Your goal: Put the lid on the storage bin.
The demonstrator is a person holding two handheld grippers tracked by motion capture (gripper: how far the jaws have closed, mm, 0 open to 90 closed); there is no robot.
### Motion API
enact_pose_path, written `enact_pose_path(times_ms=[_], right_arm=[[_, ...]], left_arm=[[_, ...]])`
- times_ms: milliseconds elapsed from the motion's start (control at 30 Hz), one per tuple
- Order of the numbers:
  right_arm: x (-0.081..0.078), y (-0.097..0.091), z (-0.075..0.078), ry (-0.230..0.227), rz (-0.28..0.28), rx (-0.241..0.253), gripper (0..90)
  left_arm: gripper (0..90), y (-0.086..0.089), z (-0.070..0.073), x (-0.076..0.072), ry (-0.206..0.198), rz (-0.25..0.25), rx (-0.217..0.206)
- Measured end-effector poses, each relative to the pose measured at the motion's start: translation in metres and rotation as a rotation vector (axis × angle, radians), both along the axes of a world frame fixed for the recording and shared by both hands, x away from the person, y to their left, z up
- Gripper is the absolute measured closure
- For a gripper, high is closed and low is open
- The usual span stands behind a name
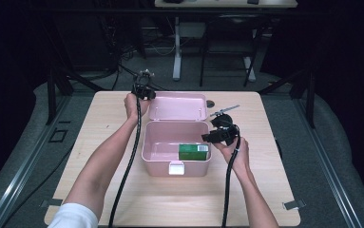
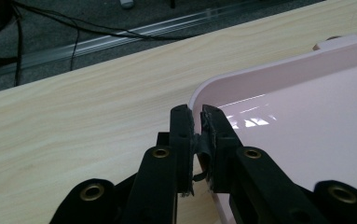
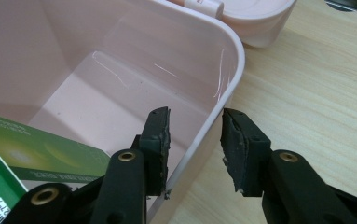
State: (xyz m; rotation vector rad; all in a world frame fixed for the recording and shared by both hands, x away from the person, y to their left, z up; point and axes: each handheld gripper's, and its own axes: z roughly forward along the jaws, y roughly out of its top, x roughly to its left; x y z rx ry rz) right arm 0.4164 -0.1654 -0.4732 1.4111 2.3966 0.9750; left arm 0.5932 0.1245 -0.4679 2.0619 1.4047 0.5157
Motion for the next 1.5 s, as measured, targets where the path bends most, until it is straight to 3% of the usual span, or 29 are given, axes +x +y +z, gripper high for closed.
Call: enact_pose_path(times_ms=[467, 633, 933, 1000, 1500], right_arm=[[0.0, 0.002, -0.001, -0.005, -0.006, -0.003, 62.5], [-0.001, 0.001, -0.002, -0.013, -0.004, 0.005, 62.7], [-0.002, 0.002, -0.003, -0.018, -0.009, 0.005, 63.3], [-0.002, 0.004, -0.006, -0.016, -0.005, -0.015, 63.4], [-0.003, 0.002, -0.01, -0.015, -0.023, -0.001, 63.2]], left_arm=[[83.9, 0.013, 0.025, -0.012, -0.079, -0.024, -0.066], [83.6, 0.015, 0.029, -0.018, -0.105, -0.037, -0.062], [83.7, 0.022, 0.037, -0.024, -0.135, -0.053, -0.099], [83.7, 0.022, 0.04, -0.026, -0.14, -0.058, -0.108], [84.1, 0.025, 0.058, -0.039, -0.202, -0.098, -0.121]])
